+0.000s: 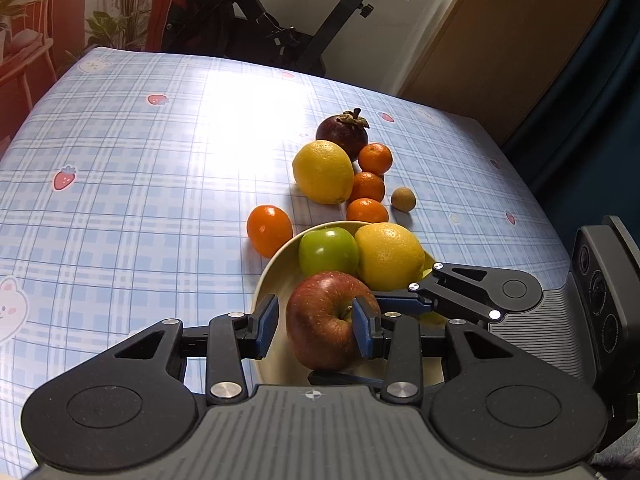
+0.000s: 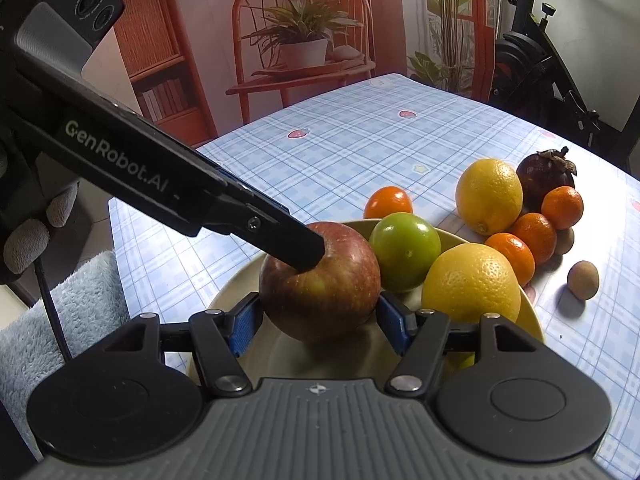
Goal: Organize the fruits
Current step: 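Lower the red apple into the cream bowl and open the left tool, then grasp a tangerine with the left tool while the right tool grasps another tangerine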
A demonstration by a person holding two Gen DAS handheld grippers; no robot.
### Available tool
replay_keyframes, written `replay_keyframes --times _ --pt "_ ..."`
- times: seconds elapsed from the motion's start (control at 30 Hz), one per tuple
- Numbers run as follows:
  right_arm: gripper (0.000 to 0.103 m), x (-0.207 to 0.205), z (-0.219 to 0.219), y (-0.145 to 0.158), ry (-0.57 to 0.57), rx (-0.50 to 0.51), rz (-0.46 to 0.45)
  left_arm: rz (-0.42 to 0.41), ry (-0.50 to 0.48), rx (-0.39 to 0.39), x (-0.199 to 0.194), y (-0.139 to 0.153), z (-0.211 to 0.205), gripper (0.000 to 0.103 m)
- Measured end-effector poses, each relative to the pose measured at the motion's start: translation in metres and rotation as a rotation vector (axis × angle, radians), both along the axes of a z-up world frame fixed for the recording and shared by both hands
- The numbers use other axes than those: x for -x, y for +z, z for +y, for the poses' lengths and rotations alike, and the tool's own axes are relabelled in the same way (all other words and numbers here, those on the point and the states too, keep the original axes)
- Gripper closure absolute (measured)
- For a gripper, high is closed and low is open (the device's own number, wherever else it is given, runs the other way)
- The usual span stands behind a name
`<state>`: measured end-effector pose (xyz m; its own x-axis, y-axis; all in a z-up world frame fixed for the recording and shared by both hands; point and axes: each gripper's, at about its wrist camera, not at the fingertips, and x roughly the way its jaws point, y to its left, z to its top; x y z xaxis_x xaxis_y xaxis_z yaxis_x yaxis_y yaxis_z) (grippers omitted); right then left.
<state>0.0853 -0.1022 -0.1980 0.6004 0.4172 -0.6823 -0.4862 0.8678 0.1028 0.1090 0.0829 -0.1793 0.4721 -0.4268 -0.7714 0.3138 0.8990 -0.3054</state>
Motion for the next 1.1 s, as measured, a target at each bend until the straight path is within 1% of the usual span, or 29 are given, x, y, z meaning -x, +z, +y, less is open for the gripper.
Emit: replay_keyframes --times 0.1,0.17,0.37,0.53,0.63,0.67,0.73,0.8,0.93,1.1 --pt "0.037 0.001 -0.002 0.001 -0.01 -0.015 0.004 -0.027 0.026 -0.008 0.002 0.005 0.003 0.061" --pt "0.037 0.003 -0.004 0.003 -0.016 -0.024 0.002 -0.037 0.042 0.0 0.003 0.008 0.005 0.061" --pt "0.037 0.015 -0.019 0.019 -0.042 -0.066 -0.03 -0.075 0.088 0.016 0.003 0.019 0.007 0.061" --pt "0.038 0.017 -0.041 0.038 -0.113 -0.095 -0.067 -0.105 0.13 0.023 -0.004 0.027 0.01 0.061" --pt "0.038 0.013 -0.052 0.048 -0.164 -0.055 -0.098 -0.126 0.165 0.029 -0.011 0.033 0.012 0.062" --pt "0.039 0.01 -0.055 0.049 -0.179 -0.042 -0.096 -0.139 0.174 0.025 -0.014 0.035 0.012 0.062" --pt "0.044 0.001 -0.063 0.052 -0.213 -0.029 -0.09 -0.166 0.191 0.008 -0.021 0.038 0.011 0.062" --pt "0.044 -0.008 -0.069 0.053 -0.25 -0.022 -0.079 -0.179 0.2 -0.003 -0.028 0.038 0.011 0.062" --pt "0.048 -0.025 -0.077 0.052 -0.306 -0.026 -0.052 -0.168 0.204 -0.011 -0.042 0.03 0.012 0.062" --pt "0.052 -0.039 -0.08 0.048 -0.371 -0.03 -0.014 -0.11 0.203 0.002 -0.054 0.01 0.02 0.062"
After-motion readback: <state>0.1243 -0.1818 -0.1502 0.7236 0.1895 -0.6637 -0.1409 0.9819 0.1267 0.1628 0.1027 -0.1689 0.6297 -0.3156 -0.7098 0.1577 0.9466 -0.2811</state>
